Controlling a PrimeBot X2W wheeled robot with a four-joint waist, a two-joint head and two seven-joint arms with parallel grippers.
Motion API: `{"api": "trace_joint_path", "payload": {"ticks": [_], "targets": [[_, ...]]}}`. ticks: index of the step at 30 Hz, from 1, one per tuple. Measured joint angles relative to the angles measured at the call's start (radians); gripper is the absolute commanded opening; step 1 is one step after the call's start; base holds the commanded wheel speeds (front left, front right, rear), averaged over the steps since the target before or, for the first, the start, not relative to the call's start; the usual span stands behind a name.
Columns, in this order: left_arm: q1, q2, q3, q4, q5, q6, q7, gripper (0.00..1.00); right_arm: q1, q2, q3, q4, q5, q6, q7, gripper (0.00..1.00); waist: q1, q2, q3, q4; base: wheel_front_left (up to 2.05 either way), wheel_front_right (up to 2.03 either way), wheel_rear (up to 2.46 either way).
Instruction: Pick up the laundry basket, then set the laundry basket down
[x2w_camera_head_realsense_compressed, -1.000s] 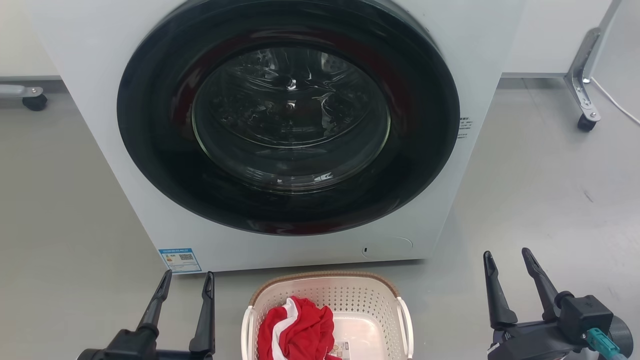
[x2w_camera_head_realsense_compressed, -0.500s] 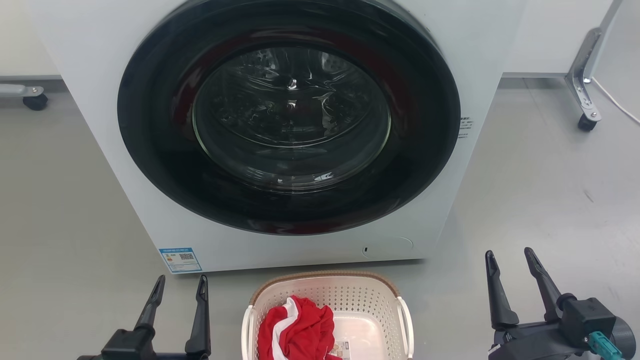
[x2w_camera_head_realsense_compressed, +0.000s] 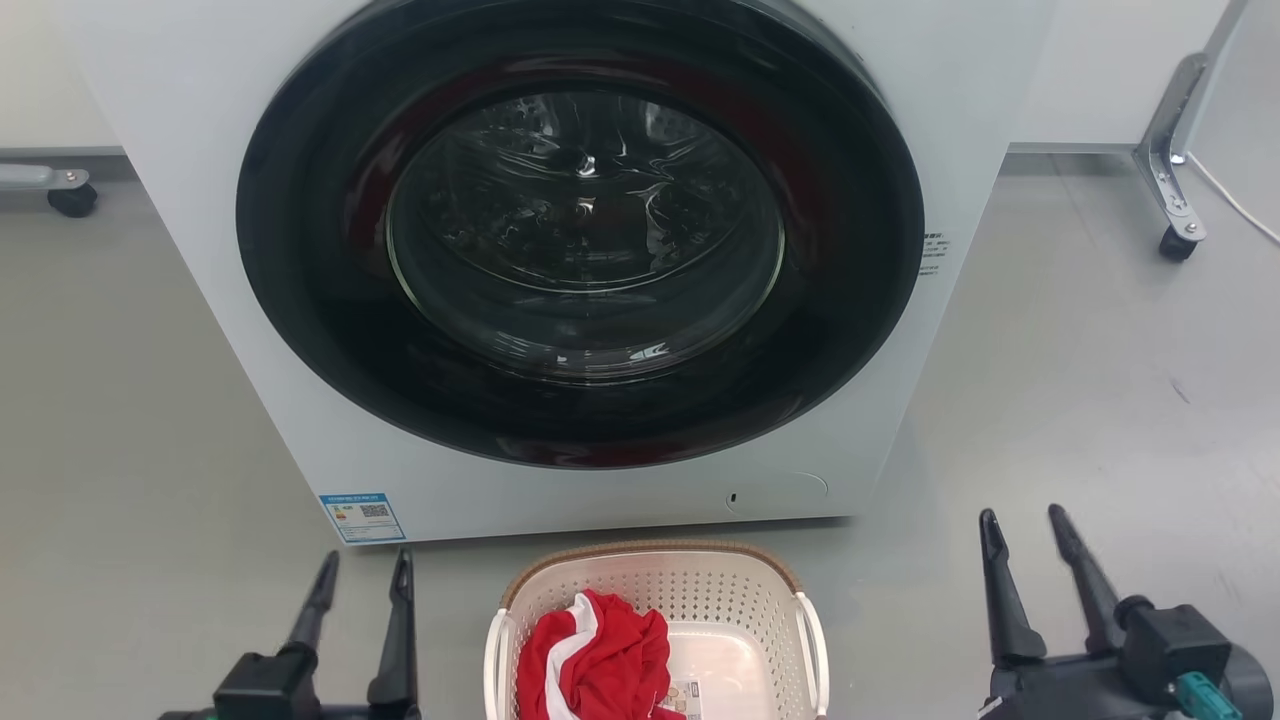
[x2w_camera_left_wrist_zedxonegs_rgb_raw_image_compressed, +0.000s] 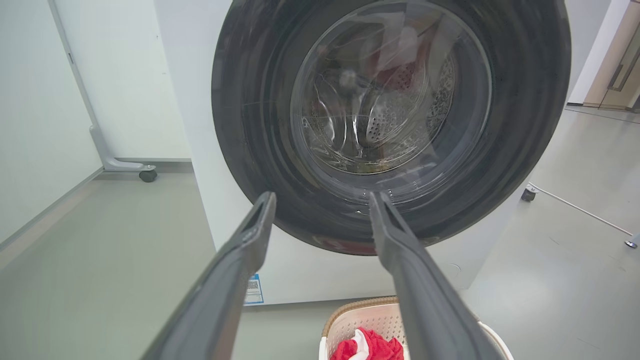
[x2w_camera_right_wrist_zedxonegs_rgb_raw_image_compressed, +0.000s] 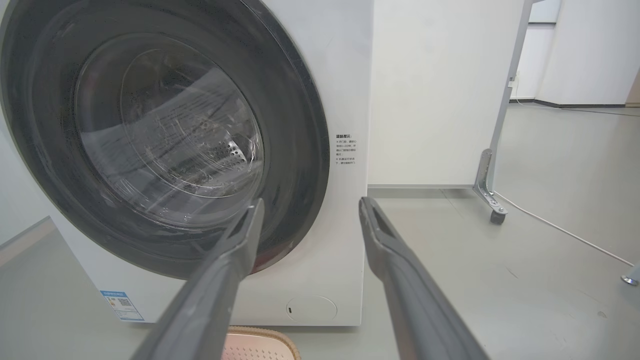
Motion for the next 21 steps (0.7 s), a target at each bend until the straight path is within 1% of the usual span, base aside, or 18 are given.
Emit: {"api": "trace_joint_path", "payload": {"ticks": [3,6,9,16,17,20,21], "targets": [[0.016,-0.008,-0.006,0.041,-0.002,-0.001,0.000,0.00,0.024,0.015,0.010,0.039,0.000,0.001,0.003,0.00,0.0000,0.0000,0.000,0.000,0.00,0.00,0.00],[0.020,-0.011,0.000,0.050,-0.015,-0.004,0.003,0.00,0.032,0.021,0.003,0.045,0.010,0.003,0.009,0.00,0.0000,0.0000,0.000,0.000,0.00,0.00,0.00],[0.020,-0.014,0.008,0.054,-0.032,-0.011,0.010,0.00,0.032,0.023,-0.011,0.048,0.032,0.012,0.015,0.00,0.0000,0.0000,0.000,-0.001,0.00,0.00,0.00],[0.018,-0.020,0.026,0.067,-0.106,-0.021,0.026,0.00,0.030,0.034,-0.035,0.059,0.109,0.025,0.038,0.00,0.0000,0.0000,0.000,-0.002,0.00,0.00,0.00],[0.018,-0.021,0.031,0.069,-0.128,-0.029,0.027,0.00,0.030,0.035,-0.039,0.060,0.128,0.028,0.040,0.00,0.0000,0.0000,-0.001,-0.002,0.00,0.00,0.00],[0.016,-0.023,0.040,0.074,-0.169,-0.030,0.036,0.00,0.025,0.039,-0.050,0.063,0.169,0.035,0.056,0.00,0.0000,0.0000,-0.001,-0.002,0.00,0.00,0.00],[0.015,-0.024,0.043,0.077,-0.188,-0.038,0.040,0.00,0.024,0.041,-0.054,0.065,0.185,0.036,0.057,0.00,0.0000,0.0000,-0.001,-0.003,0.00,0.00,0.00]]}}
